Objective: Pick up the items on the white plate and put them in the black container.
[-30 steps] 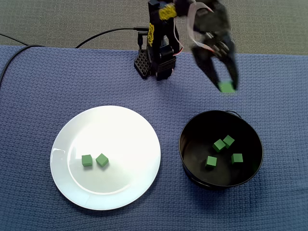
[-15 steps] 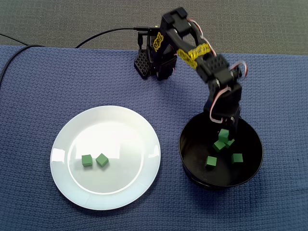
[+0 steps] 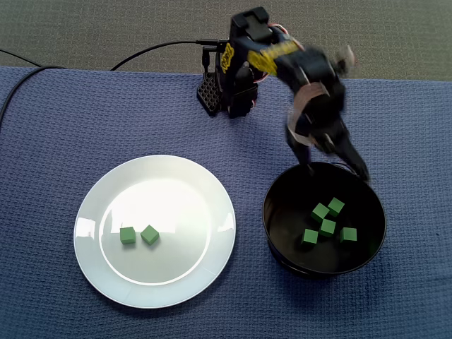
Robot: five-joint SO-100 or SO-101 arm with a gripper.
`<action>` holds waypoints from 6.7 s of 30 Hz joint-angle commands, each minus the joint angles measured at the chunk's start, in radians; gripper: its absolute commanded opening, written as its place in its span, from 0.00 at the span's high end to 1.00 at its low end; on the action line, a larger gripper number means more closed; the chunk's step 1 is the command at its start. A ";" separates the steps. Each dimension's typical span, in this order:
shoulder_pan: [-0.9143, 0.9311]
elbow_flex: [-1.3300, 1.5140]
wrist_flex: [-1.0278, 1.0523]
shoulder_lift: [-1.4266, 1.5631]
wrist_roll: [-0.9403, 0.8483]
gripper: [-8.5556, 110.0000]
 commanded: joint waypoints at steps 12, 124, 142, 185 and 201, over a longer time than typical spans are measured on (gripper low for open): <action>0.986 0.245 -0.232 -0.041 -0.505 0.48; -0.124 -0.103 0.023 -0.296 0.083 0.52; 0.994 -0.055 -0.117 -0.222 0.006 0.54; 0.991 -0.933 0.066 -1.259 -0.104 0.71; 0.992 -0.988 0.095 -1.262 -0.072 0.93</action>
